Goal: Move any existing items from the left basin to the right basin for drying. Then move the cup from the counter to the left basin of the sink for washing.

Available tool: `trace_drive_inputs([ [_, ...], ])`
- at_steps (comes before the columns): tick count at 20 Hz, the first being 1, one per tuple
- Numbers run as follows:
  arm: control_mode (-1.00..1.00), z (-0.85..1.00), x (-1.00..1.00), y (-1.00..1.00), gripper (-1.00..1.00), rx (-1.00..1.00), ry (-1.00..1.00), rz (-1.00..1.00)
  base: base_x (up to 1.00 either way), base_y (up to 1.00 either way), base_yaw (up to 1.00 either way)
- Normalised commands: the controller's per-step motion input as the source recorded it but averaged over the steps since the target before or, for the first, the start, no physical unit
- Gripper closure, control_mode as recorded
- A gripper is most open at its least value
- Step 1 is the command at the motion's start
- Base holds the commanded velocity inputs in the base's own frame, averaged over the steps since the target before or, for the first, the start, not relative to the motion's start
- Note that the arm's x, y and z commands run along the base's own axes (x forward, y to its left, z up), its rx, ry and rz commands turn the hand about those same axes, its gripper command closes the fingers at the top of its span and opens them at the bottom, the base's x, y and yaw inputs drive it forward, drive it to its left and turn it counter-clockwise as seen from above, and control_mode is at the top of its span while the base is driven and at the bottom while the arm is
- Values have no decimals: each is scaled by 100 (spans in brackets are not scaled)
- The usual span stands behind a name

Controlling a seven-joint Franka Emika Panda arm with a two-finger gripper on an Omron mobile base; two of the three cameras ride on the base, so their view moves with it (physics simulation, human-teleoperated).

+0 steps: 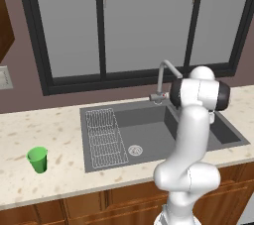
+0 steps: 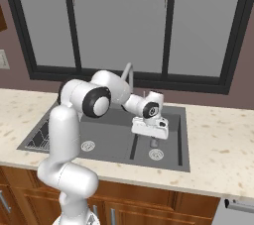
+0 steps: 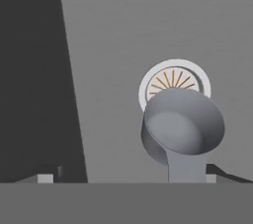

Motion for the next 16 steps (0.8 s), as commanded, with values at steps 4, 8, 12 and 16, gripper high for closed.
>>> trace_drive_inputs([
  [4, -100, 0, -18, -3, -100, 2, -16, 6, 0, 0, 0],
  [8, -100, 0, -2, -7, -100, 3, -9, 6, 0, 0, 0],
  [12, -100, 1, 0, -12, -100, 1, -14, 9, 0, 0, 0],
  [16, -100, -2, 0, -8, -100, 2, -12, 12, 0, 0, 0],
])
